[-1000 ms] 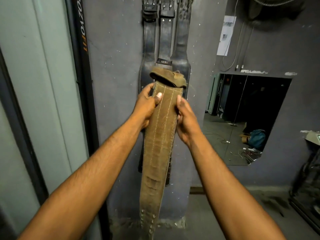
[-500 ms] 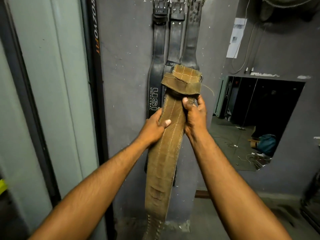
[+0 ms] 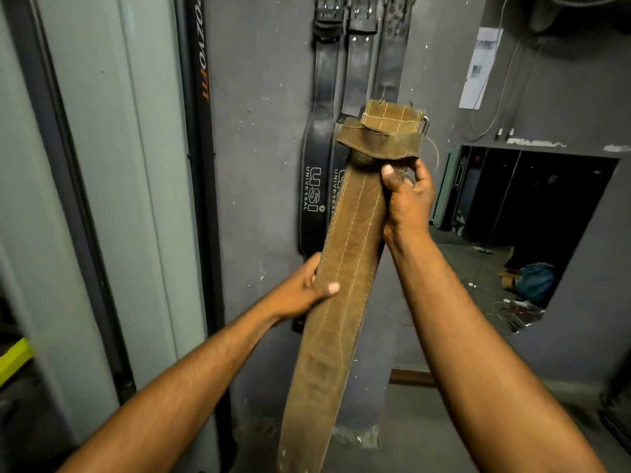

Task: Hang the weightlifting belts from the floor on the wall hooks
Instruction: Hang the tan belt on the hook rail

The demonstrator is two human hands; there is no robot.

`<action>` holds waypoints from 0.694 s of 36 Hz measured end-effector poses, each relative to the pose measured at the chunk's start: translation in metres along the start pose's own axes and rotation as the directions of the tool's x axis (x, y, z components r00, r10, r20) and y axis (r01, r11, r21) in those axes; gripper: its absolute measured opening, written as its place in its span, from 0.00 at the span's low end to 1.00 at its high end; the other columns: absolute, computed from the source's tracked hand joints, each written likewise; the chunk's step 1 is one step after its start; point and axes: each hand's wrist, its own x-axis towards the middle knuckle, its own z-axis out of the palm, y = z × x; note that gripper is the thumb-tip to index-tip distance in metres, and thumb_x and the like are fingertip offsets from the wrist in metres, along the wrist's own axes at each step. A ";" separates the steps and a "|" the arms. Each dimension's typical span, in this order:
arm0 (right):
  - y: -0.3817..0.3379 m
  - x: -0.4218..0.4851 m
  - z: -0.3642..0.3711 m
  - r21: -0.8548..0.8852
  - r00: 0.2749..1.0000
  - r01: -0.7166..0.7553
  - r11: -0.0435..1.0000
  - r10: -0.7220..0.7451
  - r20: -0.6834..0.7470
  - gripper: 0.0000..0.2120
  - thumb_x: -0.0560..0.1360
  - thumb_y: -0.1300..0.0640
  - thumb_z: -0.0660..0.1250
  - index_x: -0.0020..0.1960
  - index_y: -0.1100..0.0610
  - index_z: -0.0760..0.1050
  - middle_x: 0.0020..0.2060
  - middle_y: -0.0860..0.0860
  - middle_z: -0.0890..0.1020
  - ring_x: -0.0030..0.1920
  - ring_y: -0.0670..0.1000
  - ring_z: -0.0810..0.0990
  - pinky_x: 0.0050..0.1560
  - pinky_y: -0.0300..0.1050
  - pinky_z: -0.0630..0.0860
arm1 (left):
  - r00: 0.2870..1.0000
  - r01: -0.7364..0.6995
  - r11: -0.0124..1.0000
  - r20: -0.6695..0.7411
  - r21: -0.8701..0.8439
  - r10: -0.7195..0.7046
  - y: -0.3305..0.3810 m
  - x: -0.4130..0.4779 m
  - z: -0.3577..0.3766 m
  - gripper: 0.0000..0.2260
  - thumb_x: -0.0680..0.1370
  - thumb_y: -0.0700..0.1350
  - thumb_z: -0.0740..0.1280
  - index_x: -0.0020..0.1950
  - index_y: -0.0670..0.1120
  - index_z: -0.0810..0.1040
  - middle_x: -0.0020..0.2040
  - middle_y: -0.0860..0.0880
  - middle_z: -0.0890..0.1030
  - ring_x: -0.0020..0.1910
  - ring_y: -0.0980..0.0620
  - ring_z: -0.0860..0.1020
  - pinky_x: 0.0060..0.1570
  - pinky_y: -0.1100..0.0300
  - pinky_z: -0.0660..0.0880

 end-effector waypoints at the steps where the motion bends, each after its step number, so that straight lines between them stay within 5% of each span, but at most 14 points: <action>1: -0.001 0.000 0.000 -0.008 1.000 -0.001 1.000 0.001 -0.004 0.22 0.75 0.67 0.70 0.66 0.55 0.73 0.58 0.62 0.83 0.57 0.61 0.83 0.58 0.62 0.80 | 1.000 0.020 1.000 -0.003 0.019 -0.020 -0.009 -0.004 0.003 0.17 0.81 0.42 0.65 0.65 0.60 0.67 0.60 0.56 0.79 0.56 0.62 0.81 0.55 0.62 0.80; 4: -0.001 -0.003 0.002 -0.014 1.000 -0.018 1.000 0.018 -0.023 0.25 0.75 0.67 0.69 0.70 0.56 0.70 0.58 0.62 0.83 0.58 0.61 0.83 0.58 0.60 0.80 | 0.980 0.024 0.995 -0.199 0.101 -0.003 -0.029 -0.007 0.012 0.14 0.82 0.43 0.65 0.65 0.57 0.71 0.58 0.56 0.81 0.57 0.63 0.80 0.62 0.56 0.77; 7: 0.002 -0.006 0.003 -0.012 0.999 -0.040 0.999 0.039 -0.034 0.29 0.75 0.67 0.70 0.74 0.57 0.67 0.57 0.59 0.84 0.58 0.59 0.83 0.57 0.56 0.81 | 0.952 0.019 0.986 -0.303 0.165 0.032 -0.038 -0.006 0.016 0.12 0.83 0.45 0.64 0.64 0.57 0.72 0.56 0.59 0.81 0.54 0.67 0.79 0.59 0.58 0.76; 12: 0.001 -0.001 0.001 0.001 0.999 -0.022 1.000 0.022 -0.048 0.18 0.74 0.68 0.70 0.61 0.52 0.75 0.56 0.60 0.84 0.59 0.62 0.82 0.60 0.62 0.79 | 0.992 0.083 0.991 -0.107 0.108 -0.071 -0.057 -0.021 0.006 0.18 0.83 0.47 0.64 0.71 0.58 0.65 0.61 0.59 0.78 0.59 0.65 0.79 0.55 0.68 0.77; 14: 0.002 0.001 -0.001 0.037 0.998 -0.018 0.999 0.020 -0.057 0.17 0.74 0.69 0.69 0.55 0.49 0.76 0.57 0.61 0.83 0.59 0.64 0.81 0.59 0.66 0.78 | 0.984 0.102 0.976 -0.163 0.193 -0.070 -0.071 -0.027 0.002 0.18 0.82 0.48 0.64 0.71 0.56 0.67 0.63 0.55 0.79 0.62 0.59 0.79 0.60 0.64 0.77; 17: 0.006 -0.001 0.000 0.062 0.995 -0.054 0.997 0.059 -0.080 0.18 0.74 0.70 0.69 0.59 0.52 0.75 0.55 0.60 0.83 0.58 0.63 0.82 0.59 0.65 0.79 | 0.957 0.128 0.955 -0.285 0.267 -0.048 -0.082 -0.031 0.001 0.16 0.82 0.54 0.63 0.69 0.55 0.70 0.62 0.52 0.81 0.60 0.54 0.80 0.63 0.49 0.77; 21: 0.009 -0.005 0.003 0.079 0.989 -0.081 0.994 0.090 -0.113 0.27 0.73 0.69 0.71 0.70 0.57 0.71 0.58 0.61 0.83 0.58 0.62 0.83 0.58 0.63 0.80 | 0.964 0.197 0.934 -0.231 0.297 -0.130 -0.100 -0.043 0.003 0.25 0.73 0.72 0.61 0.67 0.63 0.67 0.63 0.52 0.81 0.60 0.52 0.81 0.62 0.45 0.78; 25: 0.013 -0.005 0.000 0.075 0.992 -0.095 0.993 0.100 -0.077 0.21 0.74 0.69 0.70 0.63 0.53 0.74 0.55 0.59 0.84 0.58 0.61 0.83 0.58 0.64 0.79 | 0.960 0.237 0.922 -0.220 0.307 -0.174 -0.114 -0.054 0.005 0.22 0.77 0.64 0.64 0.69 0.58 0.69 0.63 0.52 0.81 0.61 0.52 0.80 0.64 0.44 0.76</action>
